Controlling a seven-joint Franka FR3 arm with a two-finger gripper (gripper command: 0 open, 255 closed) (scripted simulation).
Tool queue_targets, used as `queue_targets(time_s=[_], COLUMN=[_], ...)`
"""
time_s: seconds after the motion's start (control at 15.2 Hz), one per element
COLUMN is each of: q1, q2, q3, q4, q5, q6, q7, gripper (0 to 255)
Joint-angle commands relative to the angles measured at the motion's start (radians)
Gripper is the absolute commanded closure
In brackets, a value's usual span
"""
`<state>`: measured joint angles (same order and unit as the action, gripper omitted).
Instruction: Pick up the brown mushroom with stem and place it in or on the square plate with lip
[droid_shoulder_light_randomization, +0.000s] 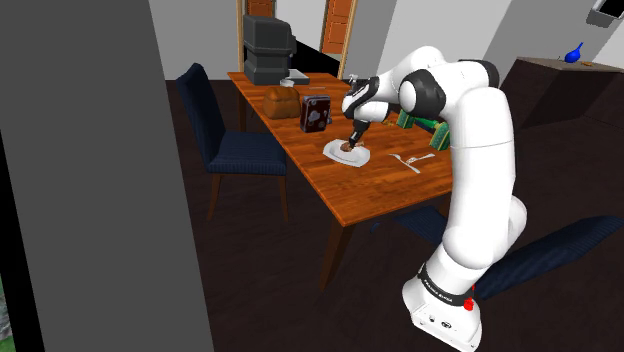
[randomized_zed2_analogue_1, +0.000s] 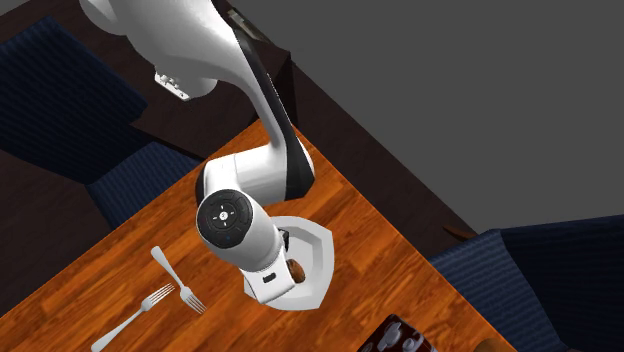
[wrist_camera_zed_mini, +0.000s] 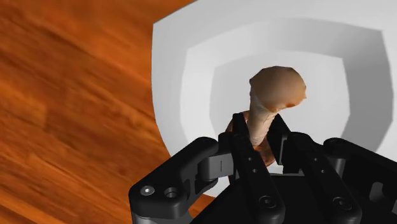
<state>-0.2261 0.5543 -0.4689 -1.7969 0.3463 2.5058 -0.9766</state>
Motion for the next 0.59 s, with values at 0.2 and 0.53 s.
queue_targets(time_s=[0.2, 0.53], q1=[0.004, 0.011], q2=[0.020, 0.028], q3=[0.018, 0.018], q4=[-0.016, -0.001], q5=[0.008, 0.006], q6=[0.009, 0.001], q7=[-0.009, 0.004], gripper=[255, 0])
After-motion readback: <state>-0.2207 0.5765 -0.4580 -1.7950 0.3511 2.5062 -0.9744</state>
